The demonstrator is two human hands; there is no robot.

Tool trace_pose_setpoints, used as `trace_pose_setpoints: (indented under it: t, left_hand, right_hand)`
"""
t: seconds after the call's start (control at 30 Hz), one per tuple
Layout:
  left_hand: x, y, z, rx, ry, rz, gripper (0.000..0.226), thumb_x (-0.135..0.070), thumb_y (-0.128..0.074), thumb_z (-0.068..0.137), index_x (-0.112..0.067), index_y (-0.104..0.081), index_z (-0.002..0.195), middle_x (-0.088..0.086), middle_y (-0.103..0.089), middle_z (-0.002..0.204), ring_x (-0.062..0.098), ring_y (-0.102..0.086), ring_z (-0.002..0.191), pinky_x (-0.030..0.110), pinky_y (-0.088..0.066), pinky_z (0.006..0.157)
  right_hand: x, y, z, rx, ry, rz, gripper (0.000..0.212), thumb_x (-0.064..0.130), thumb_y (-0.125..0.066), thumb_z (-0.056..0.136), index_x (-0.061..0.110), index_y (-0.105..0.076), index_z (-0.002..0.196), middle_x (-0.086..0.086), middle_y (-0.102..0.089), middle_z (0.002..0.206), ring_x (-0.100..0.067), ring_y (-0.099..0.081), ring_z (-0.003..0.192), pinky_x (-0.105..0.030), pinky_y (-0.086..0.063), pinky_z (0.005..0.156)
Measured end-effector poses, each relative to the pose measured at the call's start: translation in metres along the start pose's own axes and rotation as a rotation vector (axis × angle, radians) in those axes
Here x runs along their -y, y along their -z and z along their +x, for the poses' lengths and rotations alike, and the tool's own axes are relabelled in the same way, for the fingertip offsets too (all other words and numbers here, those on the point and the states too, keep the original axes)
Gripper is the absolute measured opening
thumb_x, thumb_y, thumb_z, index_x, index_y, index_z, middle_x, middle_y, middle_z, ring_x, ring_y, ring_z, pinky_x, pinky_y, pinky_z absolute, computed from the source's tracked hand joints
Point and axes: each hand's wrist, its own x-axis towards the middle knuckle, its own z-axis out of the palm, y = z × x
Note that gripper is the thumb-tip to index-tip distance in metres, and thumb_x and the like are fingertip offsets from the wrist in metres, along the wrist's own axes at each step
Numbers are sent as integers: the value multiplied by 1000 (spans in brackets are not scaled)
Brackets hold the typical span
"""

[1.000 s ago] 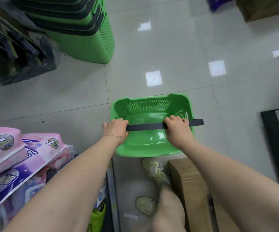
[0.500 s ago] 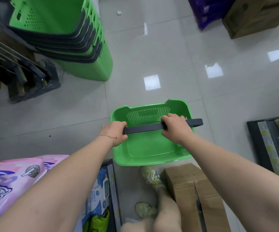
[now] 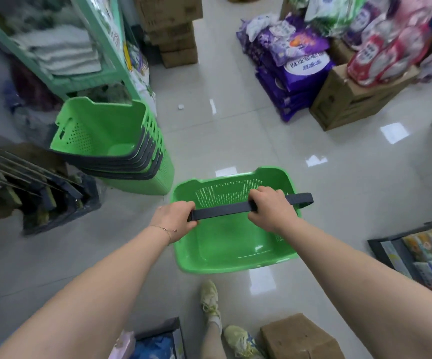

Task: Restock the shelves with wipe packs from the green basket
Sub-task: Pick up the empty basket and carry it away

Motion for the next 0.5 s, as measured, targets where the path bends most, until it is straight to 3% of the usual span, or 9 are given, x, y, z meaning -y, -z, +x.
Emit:
trace_pose_setpoints:
  t: [0.27, 0.4, 0.5]
  left_hand:
    - [30, 118, 61, -152, -102, 43, 20, -40, -50, 94, -20, -51, 98, -6, -54, 84, 18, -51, 74, 29, -38, 66]
    - [24, 168, 111, -231, -116, 45, 13, -30, -51, 93, -20, -51, 101, -2, -60, 92, 20, -57, 80, 34, -49, 73]
    - [15, 202, 154, -229, -119, 21, 10, -22, -51, 93, -19, -52, 103, 0, -59, 94, 22, -57, 83, 37, -51, 74]
  right_hand:
    - [12, 111, 76, -133, 24, -111, 15, 22, -54, 86, 11, -56, 96, -4, -52, 91, -24, -46, 83, -36, -39, 78]
    - [2, 151, 118, -203, 36, -141, 14, 14, -49, 89, 8, -56, 99, -6, -53, 98, -26, -49, 93, -34, -31, 73]
    - [-19, 181, 151, -235, 36, -160, 14, 11, -47, 92, 9, -57, 101, -5, -54, 100, -25, -48, 95, -34, -33, 73]
